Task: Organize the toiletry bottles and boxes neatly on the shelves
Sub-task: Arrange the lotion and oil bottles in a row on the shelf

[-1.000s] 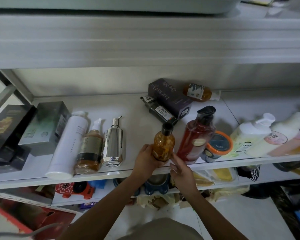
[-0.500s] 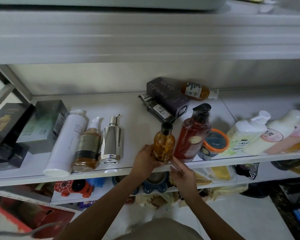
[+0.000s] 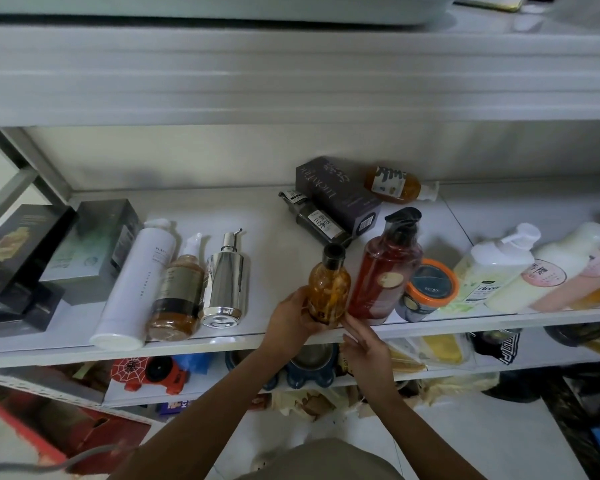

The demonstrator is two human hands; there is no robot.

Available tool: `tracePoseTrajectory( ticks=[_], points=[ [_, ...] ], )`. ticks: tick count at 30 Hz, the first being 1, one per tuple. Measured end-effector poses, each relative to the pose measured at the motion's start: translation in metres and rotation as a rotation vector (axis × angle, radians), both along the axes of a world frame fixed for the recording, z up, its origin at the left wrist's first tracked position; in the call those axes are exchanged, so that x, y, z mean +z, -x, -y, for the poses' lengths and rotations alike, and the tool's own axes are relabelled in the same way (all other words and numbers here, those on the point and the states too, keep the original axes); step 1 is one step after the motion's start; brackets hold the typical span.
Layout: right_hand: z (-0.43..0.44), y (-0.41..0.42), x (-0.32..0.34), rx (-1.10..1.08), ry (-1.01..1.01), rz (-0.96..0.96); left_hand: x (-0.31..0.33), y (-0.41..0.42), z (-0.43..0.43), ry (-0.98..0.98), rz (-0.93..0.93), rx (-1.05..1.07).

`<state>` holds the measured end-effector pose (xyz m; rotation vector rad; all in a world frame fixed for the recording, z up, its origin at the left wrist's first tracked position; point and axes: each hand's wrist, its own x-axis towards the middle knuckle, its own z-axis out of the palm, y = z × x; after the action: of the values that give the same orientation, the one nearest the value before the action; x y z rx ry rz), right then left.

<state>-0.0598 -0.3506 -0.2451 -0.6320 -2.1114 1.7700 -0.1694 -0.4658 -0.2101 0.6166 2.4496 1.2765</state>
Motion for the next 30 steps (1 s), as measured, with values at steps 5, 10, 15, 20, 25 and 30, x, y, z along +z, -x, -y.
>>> tracePoseTrajectory(
  ticks=[5, 10, 15, 20, 25, 30],
  points=[
    [0.009, -0.004, 0.010, -0.087, -0.055, -0.035, 0.007, -0.009, 0.007, 0.095, -0.099, -0.026],
    [0.031, 0.005, 0.028, 0.105, -0.080, 0.086, -0.009, -0.029, 0.065, 0.059, -0.166, 0.343],
    [0.058, 0.044, 0.041, 0.330, 0.026, 0.195, 0.009, -0.028, 0.113, -0.095, -0.152, 0.693],
    [0.090, 0.096, 0.058, 0.326, 0.244, 0.413, 0.018, -0.023, 0.112, 0.141, -0.021, 0.612],
    [0.110, 0.129, 0.069, 0.319, 0.316, 0.498, 0.020, -0.013, 0.108, 0.140, -0.003, 0.449],
    [0.124, 0.142, 0.063, 0.237, 0.347, 0.545, 0.023, -0.018, 0.119, -0.098, 0.157, 0.495]
  ],
)
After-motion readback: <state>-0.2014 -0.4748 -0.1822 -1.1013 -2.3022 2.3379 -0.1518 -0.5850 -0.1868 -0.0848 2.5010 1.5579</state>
